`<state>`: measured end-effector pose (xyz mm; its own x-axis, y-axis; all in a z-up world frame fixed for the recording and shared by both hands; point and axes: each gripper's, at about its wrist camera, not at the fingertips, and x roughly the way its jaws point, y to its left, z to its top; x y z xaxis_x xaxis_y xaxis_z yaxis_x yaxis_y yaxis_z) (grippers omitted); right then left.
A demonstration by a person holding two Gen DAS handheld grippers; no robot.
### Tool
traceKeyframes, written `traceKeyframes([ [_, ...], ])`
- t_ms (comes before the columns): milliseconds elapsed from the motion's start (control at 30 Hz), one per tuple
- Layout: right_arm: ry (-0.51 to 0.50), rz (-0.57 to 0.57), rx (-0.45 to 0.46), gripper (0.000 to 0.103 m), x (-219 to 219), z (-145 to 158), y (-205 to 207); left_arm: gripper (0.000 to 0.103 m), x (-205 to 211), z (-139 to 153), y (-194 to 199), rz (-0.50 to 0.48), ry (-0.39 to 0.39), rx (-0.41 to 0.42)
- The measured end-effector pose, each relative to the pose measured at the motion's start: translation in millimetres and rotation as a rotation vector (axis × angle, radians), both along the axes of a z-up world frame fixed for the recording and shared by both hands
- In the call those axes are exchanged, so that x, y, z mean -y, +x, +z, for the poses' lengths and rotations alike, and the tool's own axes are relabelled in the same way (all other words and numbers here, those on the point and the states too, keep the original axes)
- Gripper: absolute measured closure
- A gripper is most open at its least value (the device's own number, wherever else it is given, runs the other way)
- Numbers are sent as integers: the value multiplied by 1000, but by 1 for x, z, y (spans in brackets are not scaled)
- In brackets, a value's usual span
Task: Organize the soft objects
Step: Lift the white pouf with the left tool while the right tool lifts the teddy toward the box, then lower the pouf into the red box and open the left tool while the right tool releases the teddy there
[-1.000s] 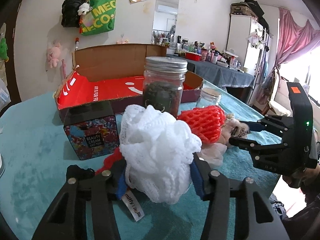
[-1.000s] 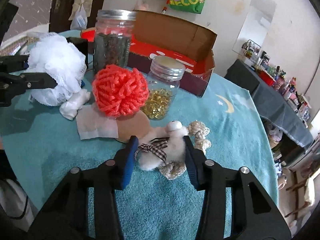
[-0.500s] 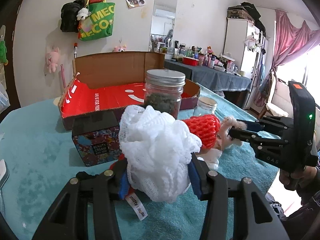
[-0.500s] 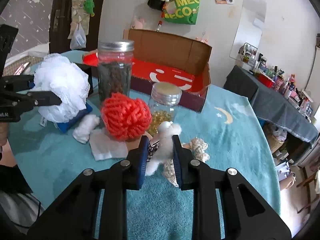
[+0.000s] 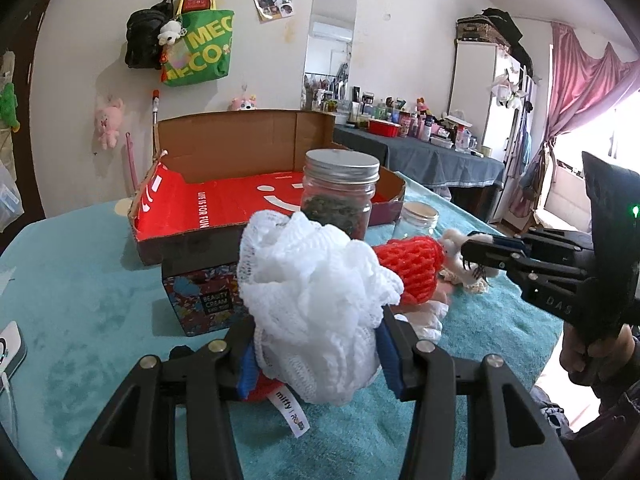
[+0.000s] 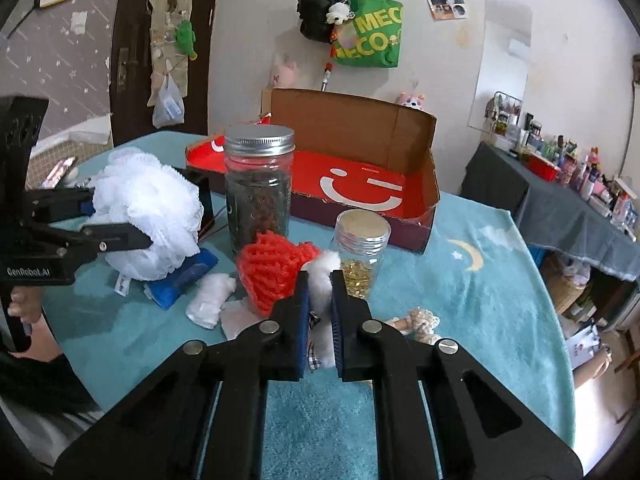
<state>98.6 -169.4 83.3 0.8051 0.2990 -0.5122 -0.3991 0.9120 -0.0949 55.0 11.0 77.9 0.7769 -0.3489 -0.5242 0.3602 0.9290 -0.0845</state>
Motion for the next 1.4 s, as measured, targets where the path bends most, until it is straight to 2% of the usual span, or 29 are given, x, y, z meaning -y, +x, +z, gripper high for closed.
traceKeyframes([
  [367,53,-6,-15,94,7,5,0,53,-22,7,-7,50,1,9],
  [733,64,-69,-49,94,34,7,13,53,-83,16,-7,204,23,-20],
  [933,69,-88,-87,94,52,7,36,53,-116,13,10,273,57,-47],
  [1133,85,-52,-126,94,60,9,60,53,-133,13,35,218,76,-31],
  [1400,101,14,-172,94,65,13,96,54,-135,16,70,105,93,-29],
])
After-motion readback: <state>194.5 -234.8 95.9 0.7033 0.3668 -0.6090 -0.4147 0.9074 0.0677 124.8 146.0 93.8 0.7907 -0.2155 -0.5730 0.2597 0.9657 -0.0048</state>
